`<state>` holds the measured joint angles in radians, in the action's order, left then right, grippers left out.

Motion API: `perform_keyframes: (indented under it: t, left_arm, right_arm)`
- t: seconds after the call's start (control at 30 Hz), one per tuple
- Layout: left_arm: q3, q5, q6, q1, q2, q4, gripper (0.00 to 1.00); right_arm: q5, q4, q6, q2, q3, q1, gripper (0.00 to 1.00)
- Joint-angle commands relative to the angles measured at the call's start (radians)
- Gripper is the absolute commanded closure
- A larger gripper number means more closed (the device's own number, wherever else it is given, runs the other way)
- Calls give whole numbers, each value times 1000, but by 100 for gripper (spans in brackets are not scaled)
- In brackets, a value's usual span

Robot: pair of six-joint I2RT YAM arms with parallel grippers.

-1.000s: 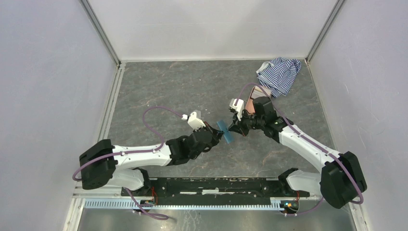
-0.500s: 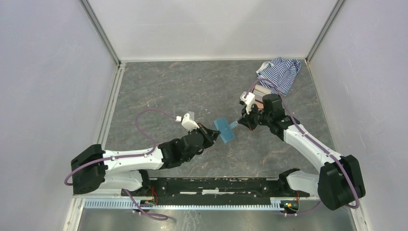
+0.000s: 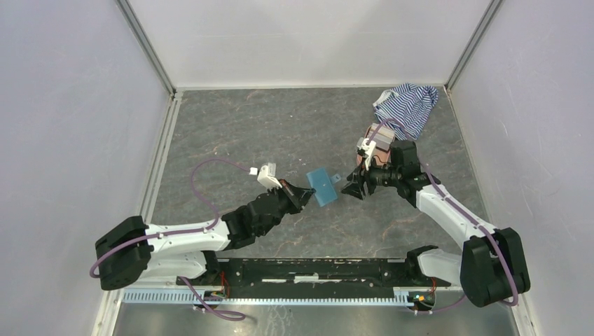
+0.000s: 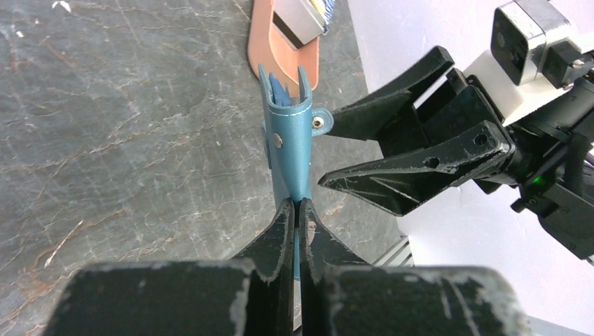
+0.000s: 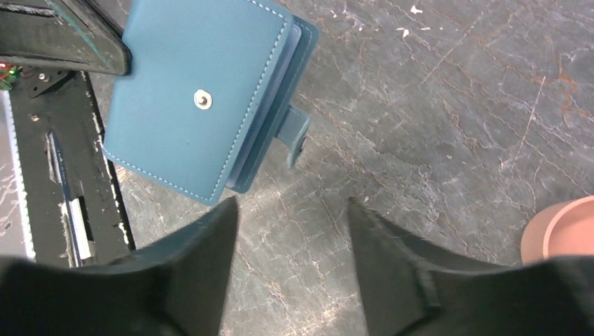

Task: Put the credit cards into the card holder
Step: Open the card holder.

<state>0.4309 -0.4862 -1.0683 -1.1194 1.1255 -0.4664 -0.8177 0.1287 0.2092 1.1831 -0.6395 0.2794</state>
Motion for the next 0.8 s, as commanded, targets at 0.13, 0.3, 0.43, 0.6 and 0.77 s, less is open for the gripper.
perform_keyframes:
  t: [0.13,0.3,0.43,0.6,0.77]
  left_arm:
    - [25,50,120,11,4,-106,98]
    - [27,84,117,12,12,-133,98]
    - [28,108,117,12,16,-157,98]
    - [34,143,115,12,37,-192,98]
    - [37,148,116,12,51,-207,98]
  right_arm:
    - [-112,-121,-73,-41,30,-9,19]
    - [-105,-213,-187,-25,37,-40,22]
    - [-81,-225,-208,-2,30,-65,29]
    - [-104,-238,-241,20,34,-68,35]
    - [-157,-254,-256,33,40,-67,49]
